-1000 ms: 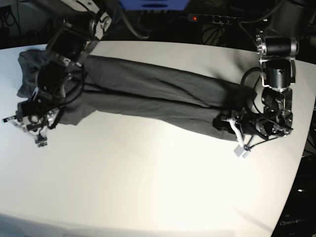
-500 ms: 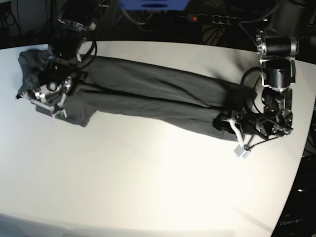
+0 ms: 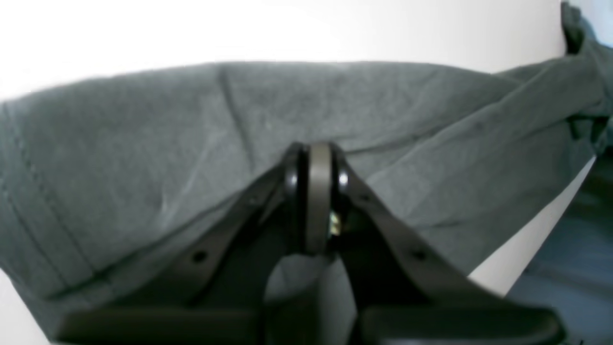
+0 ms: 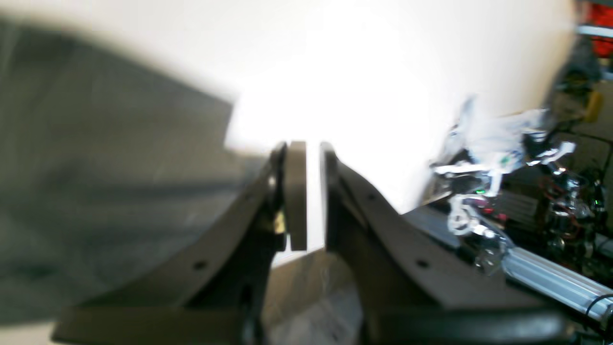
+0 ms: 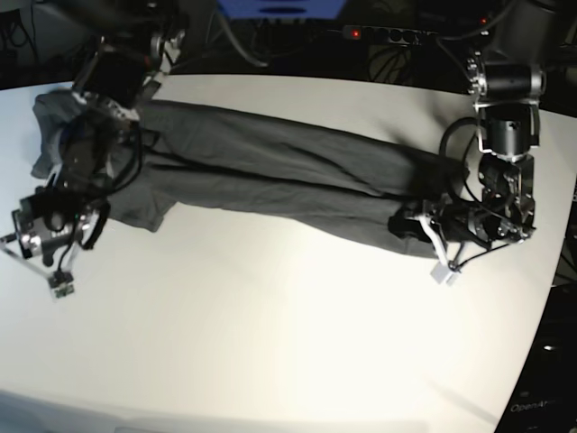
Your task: Fold the T-shirt properly
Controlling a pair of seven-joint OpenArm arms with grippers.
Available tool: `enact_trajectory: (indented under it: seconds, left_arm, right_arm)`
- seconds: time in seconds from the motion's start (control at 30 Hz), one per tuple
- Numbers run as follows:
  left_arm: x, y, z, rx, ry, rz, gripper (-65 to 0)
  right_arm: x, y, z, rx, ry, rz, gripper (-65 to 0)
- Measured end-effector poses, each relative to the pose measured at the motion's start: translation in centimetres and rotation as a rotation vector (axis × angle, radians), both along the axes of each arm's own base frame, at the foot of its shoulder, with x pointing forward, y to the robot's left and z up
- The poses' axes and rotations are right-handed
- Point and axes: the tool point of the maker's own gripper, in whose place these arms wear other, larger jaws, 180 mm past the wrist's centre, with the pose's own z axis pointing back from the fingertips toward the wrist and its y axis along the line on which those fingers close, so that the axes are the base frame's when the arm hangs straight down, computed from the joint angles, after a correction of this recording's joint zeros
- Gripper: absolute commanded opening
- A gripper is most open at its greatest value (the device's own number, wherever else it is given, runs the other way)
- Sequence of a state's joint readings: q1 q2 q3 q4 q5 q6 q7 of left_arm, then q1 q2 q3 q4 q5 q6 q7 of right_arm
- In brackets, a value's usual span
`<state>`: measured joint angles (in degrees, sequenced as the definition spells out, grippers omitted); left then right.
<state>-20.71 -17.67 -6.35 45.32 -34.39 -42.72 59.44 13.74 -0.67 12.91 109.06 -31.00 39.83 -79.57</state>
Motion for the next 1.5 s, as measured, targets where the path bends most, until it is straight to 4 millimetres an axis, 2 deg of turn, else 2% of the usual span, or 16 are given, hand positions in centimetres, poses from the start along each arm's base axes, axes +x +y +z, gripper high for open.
enact_trajectory:
  seconds: [0.07, 0.1, 0.2, 0.27, 0.33, 0.47, 0.6, 0.73, 0.9, 1.0, 1.1, 1.2, 1.27, 1.33, 1.5]
  left_arm:
    - [-0.1, 0.0, -0.1, 0.001, 0.002, 0.0, -61.1]
    - [-0.2, 0.0, -0.1, -0.001, 0.002, 0.001, -61.1]
    - [-0.1, 0.0, -0.1, -0.004, -0.001, 0.006, -61.1]
    - [-0.2, 0.0, -0.2, -0.009, -0.008, 0.006, -61.1]
    - [-0.3, 0.0, -0.2, -0.011, -0.008, 0.007, -61.1]
    - [-0.3, -0.1, -0.2, -0.012, -0.01, 0.009, -61.1]
    - [-0.3, 0.0, -0.2, -0.011, -0.01, 0.01, -61.1]
    - [-0.3, 0.0, -0.2, -0.012, -0.01, 0.009, -61.1]
    - [-0.2, -0.1, -0.2, -0.012, -0.01, 0.009, -61.1]
    - [-0.2, -0.1, -0.2, -0.011, -0.009, 0.009, -61.1]
    - [-0.2, -0.1, -0.2, -0.012, -0.01, 0.008, -61.1]
    - [-0.2, -0.1, -0.2, -0.012, -0.009, 0.008, -61.1]
    - [-0.2, -0.1, -0.2, -0.012, -0.009, 0.008, -61.1]
    - [-0.2, -0.1, -0.2, -0.012, -0.01, 0.008, -61.1]
    - [-0.2, -0.1, -0.2, -0.012, -0.01, 0.009, -61.1]
  right_arm:
    - [1.5, 0.2, 1.0, 0.009, -0.036, 0.004, -58.8]
    - [2.2, 0.4, 0.6, 0.026, -0.026, 0.01, -58.6]
    - [3.3, 1.2, -3.1, 0.106, 0.092, 0.017, -58.6]
    - [4.1, 2.8, -6.2, 0.239, 0.148, 0.038, -58.6]
    - [4.8, 3.9, -8.1, 0.362, 0.155, 0.048, -59.3]
    - [4.8, 1.1, -7.4, 0.395, 0.122, -0.033, -63.1]
    - [5.2, 0.7, -7.2, 0.431, 0.085, -0.022, -62.7]
    - [4.9, -0.5, -6.9, 0.426, 0.074, -0.047, -62.8]
    - [2.3, -3.4, -9.1, 0.466, 0.138, -0.151, -62.1]
    - [1.6, -3.1, -10.7, 0.498, 0.191, -0.155, -61.7]
    - [1.5, -2.1, -11.7, 0.532, 0.214, -0.146, -53.7]
    - [1.6, -2.2, -11.6, 0.531, 0.211, -0.147, -41.1]
    - [1.5, -2.2, -11.6, 0.534, 0.21, -0.15, -35.5]
    - [1.2, -2.4, -11.8, 0.547, 0.203, -0.166, -33.5]
    - [0.3, -2.4, -12.4, 0.596, 0.186, -0.221, -33.1]
